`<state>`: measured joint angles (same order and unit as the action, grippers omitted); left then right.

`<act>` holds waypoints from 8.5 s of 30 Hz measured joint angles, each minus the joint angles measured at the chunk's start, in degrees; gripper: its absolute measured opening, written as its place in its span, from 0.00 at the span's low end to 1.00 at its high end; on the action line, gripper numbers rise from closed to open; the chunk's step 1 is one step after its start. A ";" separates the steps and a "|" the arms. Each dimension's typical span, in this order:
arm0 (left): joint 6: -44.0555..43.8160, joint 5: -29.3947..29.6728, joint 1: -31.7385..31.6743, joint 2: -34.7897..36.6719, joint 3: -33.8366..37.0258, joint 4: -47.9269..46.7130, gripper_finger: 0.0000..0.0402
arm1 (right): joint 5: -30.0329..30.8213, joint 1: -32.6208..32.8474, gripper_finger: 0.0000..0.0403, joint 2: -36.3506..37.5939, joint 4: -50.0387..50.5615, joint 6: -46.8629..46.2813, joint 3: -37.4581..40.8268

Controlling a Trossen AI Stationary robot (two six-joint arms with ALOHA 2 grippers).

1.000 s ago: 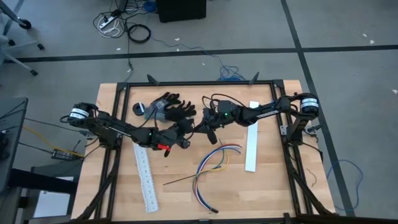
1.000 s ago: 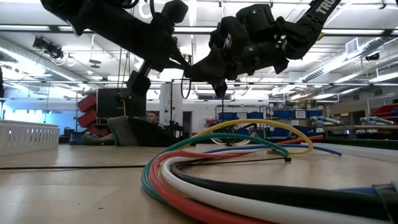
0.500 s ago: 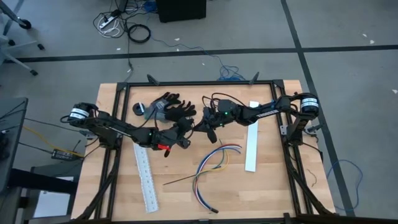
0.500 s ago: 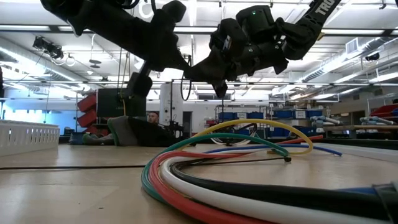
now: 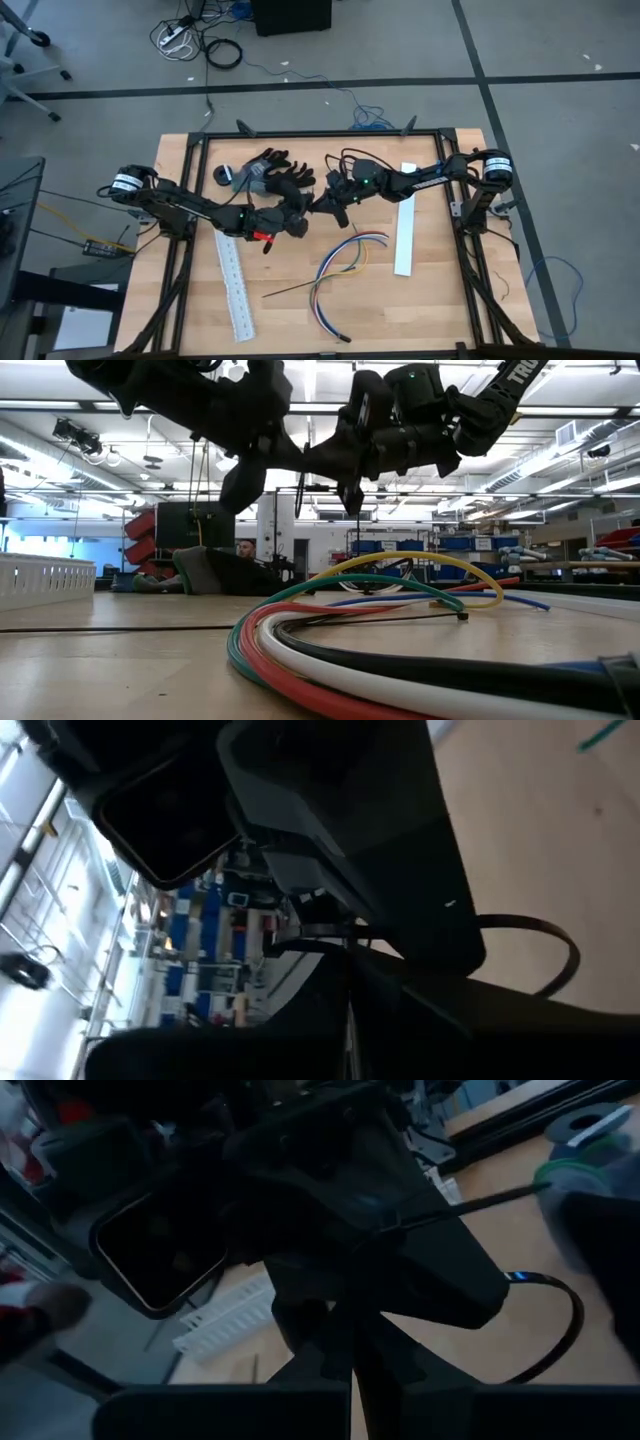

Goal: Ziptie cables
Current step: Insert the top black zip tie pointed tail end through the slot to form a loop, then wrap the cables together using the black zip

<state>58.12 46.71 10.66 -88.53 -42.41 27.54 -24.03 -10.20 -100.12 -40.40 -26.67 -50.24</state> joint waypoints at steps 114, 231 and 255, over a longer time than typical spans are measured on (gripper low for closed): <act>-35.19 -24.47 -7.72 7.54 0.00 -14.86 0.00 | -9.07 -4.55 0.34 -0.02 -6.27 8.84 -0.04; -36.15 -17.39 -4.90 25.40 3.85 -27.25 0.00 | 1.66 25.89 0.57 -12.31 28.39 52.13 -14.91; -34.36 -20.69 -4.59 25.16 4.17 -27.03 0.00 | 7.56 28.87 0.20 -27.29 47.69 63.47 -32.29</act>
<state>23.77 26.02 6.07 -63.37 -38.24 0.51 -16.48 18.67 -127.41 7.29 36.80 -82.53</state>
